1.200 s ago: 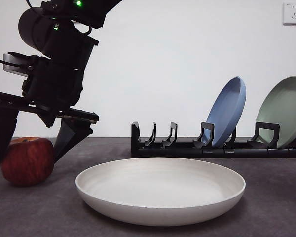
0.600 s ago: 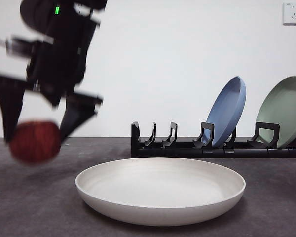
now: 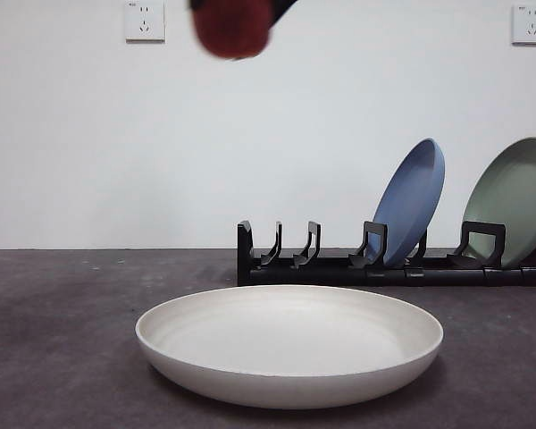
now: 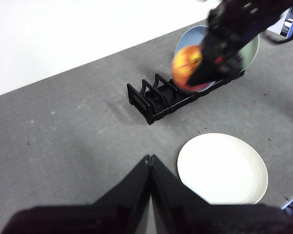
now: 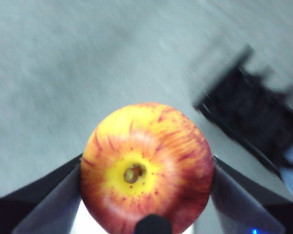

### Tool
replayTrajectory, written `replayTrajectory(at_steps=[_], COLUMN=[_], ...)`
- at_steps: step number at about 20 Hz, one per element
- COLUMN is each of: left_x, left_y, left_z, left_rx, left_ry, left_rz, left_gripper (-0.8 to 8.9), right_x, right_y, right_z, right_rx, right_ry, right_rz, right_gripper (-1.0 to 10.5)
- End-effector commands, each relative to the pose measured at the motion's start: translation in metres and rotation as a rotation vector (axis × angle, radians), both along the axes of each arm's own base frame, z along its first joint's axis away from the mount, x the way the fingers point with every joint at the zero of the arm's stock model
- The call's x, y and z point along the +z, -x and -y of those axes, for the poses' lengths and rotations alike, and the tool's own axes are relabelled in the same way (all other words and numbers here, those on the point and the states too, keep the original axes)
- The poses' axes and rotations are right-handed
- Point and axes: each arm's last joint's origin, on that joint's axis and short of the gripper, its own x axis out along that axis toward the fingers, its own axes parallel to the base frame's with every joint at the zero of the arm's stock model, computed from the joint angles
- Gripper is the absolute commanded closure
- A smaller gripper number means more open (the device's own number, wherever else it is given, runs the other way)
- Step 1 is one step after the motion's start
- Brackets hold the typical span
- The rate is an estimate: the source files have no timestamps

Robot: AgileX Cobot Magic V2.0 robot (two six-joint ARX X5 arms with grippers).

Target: Take the yellow plate from the plate rack,put the plate on the table,take the apple from the table,put the apple in the plate

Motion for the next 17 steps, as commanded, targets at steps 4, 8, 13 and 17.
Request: replayTrajectory(at_steps=[4,8,13,17], left_x=[0.0,0.0,0.0,0.0], left_y=[0.0,0.001,0.001,0.001], left_z=[-0.001,-0.001,-0.001,0.0], left_rx=[0.002,0.001,0.001,-0.022], left_ry=[0.003,0.001,0.001,0.008], left_rz=[0.005,0.006,0.006,-0.004], left_gripper=[8.21,8.21,8.21,8.21], right_x=[0.004,-0.033,-0.115,-0.169], right_y=[0.018,0.027,0.03,0.033], right_z=[0.03,0.045,0.047,0.048], right_rx=[0.005,-0.037,-0.035,-0.047], right_ry=[0.006,-0.031,-0.08,-0.119], right_rz=[0.015,-0.007,-0.112,-0.158], right_gripper=[9.6,9.6,9.6,9.6])
